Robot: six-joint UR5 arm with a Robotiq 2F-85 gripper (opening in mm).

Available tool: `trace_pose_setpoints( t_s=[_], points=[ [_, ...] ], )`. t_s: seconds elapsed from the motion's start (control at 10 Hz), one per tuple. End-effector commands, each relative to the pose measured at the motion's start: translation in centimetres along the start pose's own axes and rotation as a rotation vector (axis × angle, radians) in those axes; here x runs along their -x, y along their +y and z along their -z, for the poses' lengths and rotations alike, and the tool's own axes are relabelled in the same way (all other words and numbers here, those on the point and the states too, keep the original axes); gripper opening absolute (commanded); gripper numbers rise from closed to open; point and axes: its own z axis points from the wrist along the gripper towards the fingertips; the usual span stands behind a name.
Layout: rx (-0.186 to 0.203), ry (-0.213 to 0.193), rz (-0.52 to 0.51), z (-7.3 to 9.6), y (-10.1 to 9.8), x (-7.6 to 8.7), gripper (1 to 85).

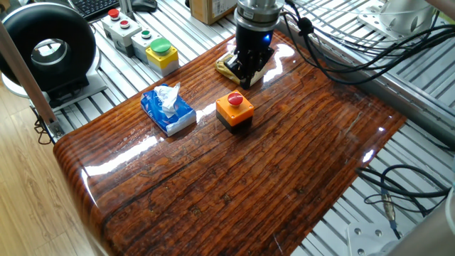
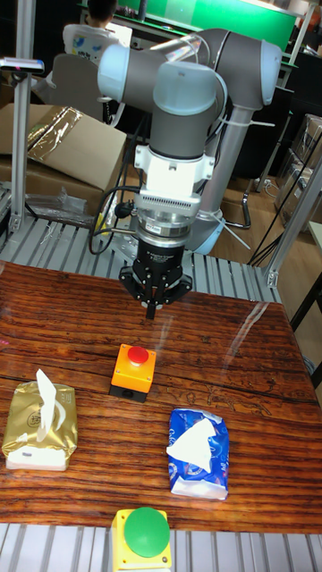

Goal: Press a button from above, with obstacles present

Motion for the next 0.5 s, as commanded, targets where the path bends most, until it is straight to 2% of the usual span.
trace_pose_setpoints(
  t_s=[0.0,0.2,0.4],
  points=[
    [0.003,0.050,-0.032,0.21,0.07,-1.27,1.3],
    [-0.003,0.050,-0.057,0.21,-0.09,-1.30,1.3],
    [-0.007,0.032,-0.054,0.19,-0.21,-0.81,1.3]
  ],
)
